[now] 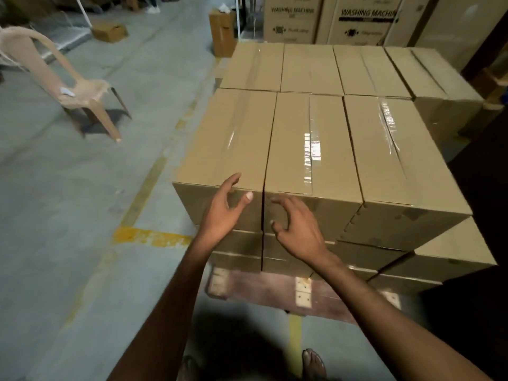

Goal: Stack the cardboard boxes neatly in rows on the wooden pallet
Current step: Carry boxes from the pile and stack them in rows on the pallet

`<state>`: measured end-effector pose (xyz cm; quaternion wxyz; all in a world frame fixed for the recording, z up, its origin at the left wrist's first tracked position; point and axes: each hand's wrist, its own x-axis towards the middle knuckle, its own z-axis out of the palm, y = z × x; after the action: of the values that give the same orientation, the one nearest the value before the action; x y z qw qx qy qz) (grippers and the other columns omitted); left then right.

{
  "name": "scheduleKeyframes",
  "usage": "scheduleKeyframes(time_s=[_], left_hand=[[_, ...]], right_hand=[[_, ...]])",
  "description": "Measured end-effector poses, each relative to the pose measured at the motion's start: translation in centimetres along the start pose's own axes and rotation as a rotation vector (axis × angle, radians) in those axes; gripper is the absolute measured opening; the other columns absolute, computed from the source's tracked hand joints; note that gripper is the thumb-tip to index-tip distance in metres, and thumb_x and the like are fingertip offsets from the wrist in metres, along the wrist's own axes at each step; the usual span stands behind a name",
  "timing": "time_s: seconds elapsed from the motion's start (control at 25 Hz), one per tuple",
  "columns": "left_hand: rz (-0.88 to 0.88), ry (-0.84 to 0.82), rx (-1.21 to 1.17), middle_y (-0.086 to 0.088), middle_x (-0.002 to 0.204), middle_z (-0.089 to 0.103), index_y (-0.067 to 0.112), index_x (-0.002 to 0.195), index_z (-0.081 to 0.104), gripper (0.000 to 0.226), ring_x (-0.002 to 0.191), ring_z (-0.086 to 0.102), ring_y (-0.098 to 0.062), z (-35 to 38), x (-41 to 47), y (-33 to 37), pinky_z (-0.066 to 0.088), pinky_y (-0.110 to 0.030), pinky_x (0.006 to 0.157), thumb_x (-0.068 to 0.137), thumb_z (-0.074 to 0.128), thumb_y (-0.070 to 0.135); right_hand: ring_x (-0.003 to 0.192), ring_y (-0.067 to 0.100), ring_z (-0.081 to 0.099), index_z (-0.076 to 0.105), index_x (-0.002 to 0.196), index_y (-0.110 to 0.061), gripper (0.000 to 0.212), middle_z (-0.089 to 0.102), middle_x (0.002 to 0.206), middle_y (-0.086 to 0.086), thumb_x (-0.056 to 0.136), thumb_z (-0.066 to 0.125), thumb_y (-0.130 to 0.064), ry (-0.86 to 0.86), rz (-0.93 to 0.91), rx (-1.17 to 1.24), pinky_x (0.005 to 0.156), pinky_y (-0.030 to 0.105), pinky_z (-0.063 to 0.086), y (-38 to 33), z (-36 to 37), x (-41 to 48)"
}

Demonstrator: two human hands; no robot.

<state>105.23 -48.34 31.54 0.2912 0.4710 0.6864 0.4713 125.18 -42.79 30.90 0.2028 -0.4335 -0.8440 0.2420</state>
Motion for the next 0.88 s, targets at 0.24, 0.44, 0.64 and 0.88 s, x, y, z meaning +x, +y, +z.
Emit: scheduleKeyframes(time_s=[0.24, 0.44, 0.64, 0.88], left_hand=[[-0.061, 0.158, -0.148, 0.003, 0.135, 0.066, 0.021, 0.138, 0.058, 0.048, 0.124, 0.061, -0.007, -14.3, -6.7, -8.2, 0.048, -0.029, 0.109, 0.093, 0.075, 0.016], [-0.186, 0.273, -0.180, 0.006, 0.128, 0.068, 0.026, 0.130, 0.059, 0.041, 0.117, 0.065, -0.004, -24.3, -8.7, -12.0, 0.051, -0.034, 0.105, 0.094, 0.072, 0.012], [-0.211, 0.343, -0.238, 0.008, 0.123, 0.069, 0.027, 0.127, 0.060, 0.040, 0.111, 0.068, -0.008, -31.5, -3.8, -15.1, 0.055, -0.031, 0.098, 0.094, 0.072, 0.008], [-0.063, 0.295, -0.057, 0.015, 0.132, 0.065, 0.032, 0.136, 0.055, 0.051, 0.121, 0.061, 0.001, -40.0, 8.5, -18.8, 0.048, -0.025, 0.101, 0.092, 0.075, 0.015]], right_hand=[[0.105, -0.004, 0.063, 0.069, 0.121, -0.033, 0.040, 0.069, 0.115, -0.021, 0.087, 0.075, -0.013, 0.068, 0.247, 0.462, 0.092, 0.026, 0.055, -14.2, 12.6, -1.7], [0.095, 0.007, 0.071, 0.071, 0.117, -0.017, 0.033, 0.075, 0.107, -0.008, 0.089, 0.071, 0.000, 0.030, 0.308, 0.730, 0.091, 0.029, 0.059, -23.8, 19.2, 0.6], [0.088, 0.015, 0.068, 0.069, 0.116, -0.009, 0.030, 0.074, 0.107, 0.011, 0.090, 0.069, 0.007, 0.006, 0.344, 0.866, 0.088, 0.023, 0.057, -28.9, 24.1, 8.4], [0.083, 0.011, 0.067, 0.070, 0.112, -0.013, 0.026, 0.076, 0.099, 0.006, 0.090, 0.071, 0.002, 0.124, 0.363, 0.895, 0.082, 0.019, 0.055, -32.7, 30.4, 21.7]])
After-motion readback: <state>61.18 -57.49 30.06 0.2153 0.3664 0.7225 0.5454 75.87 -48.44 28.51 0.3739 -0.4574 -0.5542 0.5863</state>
